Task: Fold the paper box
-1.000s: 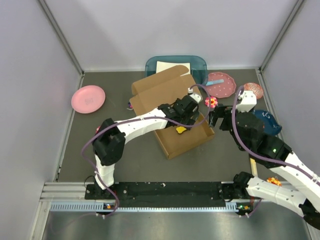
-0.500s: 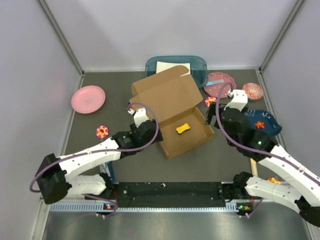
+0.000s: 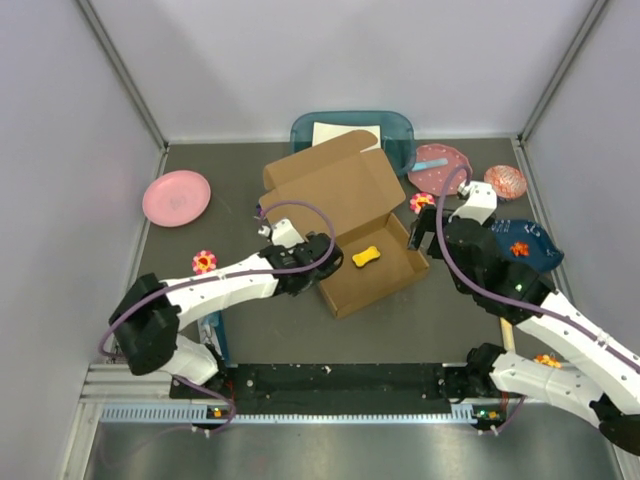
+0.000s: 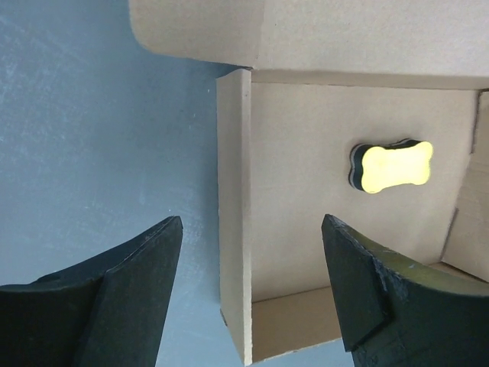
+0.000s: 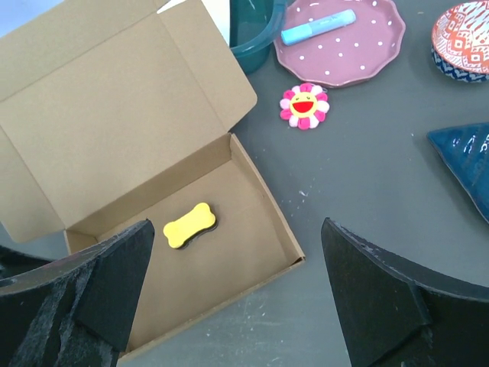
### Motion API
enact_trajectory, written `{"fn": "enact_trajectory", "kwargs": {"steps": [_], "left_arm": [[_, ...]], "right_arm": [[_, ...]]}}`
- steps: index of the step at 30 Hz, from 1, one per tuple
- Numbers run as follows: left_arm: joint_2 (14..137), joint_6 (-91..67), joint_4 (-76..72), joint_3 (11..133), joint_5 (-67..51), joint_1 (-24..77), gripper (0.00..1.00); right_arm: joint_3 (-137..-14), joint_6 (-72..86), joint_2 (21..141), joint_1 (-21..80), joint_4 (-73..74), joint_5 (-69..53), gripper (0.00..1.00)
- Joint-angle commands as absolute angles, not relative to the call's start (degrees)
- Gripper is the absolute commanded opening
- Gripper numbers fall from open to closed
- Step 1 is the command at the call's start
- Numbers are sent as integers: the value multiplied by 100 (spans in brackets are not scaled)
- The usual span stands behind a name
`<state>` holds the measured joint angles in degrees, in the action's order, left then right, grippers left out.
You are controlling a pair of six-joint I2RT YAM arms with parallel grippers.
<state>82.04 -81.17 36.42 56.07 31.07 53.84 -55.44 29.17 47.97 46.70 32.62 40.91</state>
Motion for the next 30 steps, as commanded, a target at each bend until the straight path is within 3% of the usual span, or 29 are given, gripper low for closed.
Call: {"fn": "enact_trajectory", "kwargs": {"steps": [1, 5, 22, 30], "left_arm": [[8727, -8148, 4032, 6020, 3068, 5353, 79], [8991, -7779, 3929, 5758, 2849, 5230, 76], [9158, -4352, 3156, 5520, 3173, 4975, 42], [8737, -3059, 2505, 5081, 2962, 4782, 48]], "right_arm": [[-5458, 2944, 4667, 4632, 3129, 4061, 92], [-5397, 2936, 4623, 4632, 3129, 4043, 92], [-5221, 2769, 4702, 4632, 3111, 4157, 92], [-5203, 2646, 5001, 4632, 2988, 4175, 92]]}}
